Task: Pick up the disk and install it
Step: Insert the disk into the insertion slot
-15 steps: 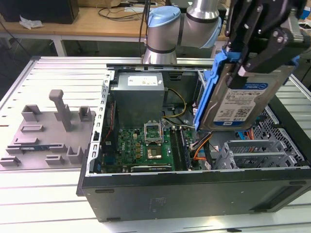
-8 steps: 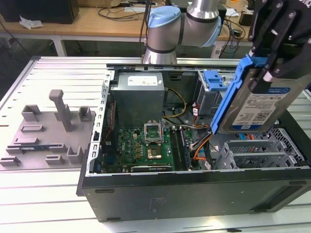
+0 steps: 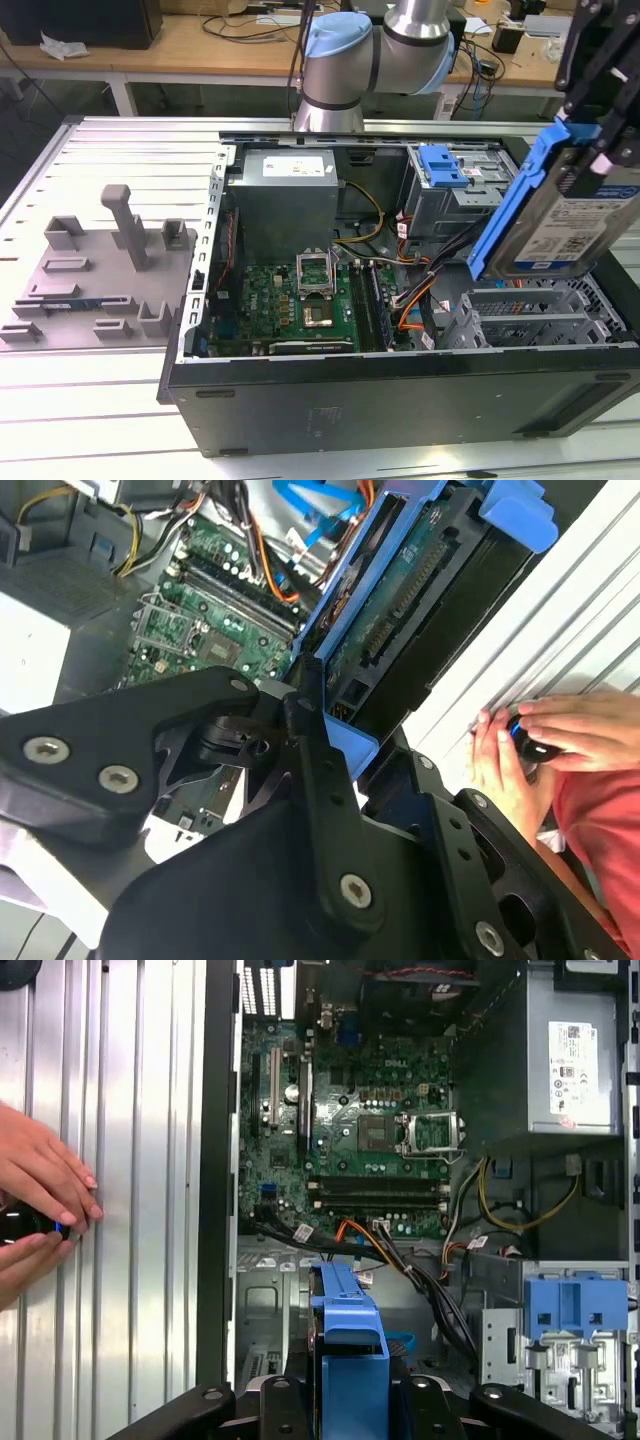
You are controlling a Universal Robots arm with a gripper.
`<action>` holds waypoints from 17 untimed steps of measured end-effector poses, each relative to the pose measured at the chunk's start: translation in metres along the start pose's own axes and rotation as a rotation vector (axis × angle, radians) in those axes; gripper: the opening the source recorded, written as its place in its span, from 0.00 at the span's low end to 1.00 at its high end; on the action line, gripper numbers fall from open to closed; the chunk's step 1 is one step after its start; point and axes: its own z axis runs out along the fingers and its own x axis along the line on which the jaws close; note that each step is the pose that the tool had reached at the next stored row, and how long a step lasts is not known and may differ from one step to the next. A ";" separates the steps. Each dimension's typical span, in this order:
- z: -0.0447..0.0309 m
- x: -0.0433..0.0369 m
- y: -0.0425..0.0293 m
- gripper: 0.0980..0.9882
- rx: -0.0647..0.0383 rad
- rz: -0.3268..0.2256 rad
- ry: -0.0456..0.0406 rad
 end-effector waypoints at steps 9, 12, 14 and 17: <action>0.0008 0.0012 -0.0068 0.30 0.000 0.000 0.0001; 0.0008 0.0013 -0.0068 0.30 0.000 0.000 0.0001; 0.0009 0.0013 -0.0068 0.30 0.000 0.000 0.0001; 0.0014 0.0013 -0.0068 0.30 0.000 0.000 0.0003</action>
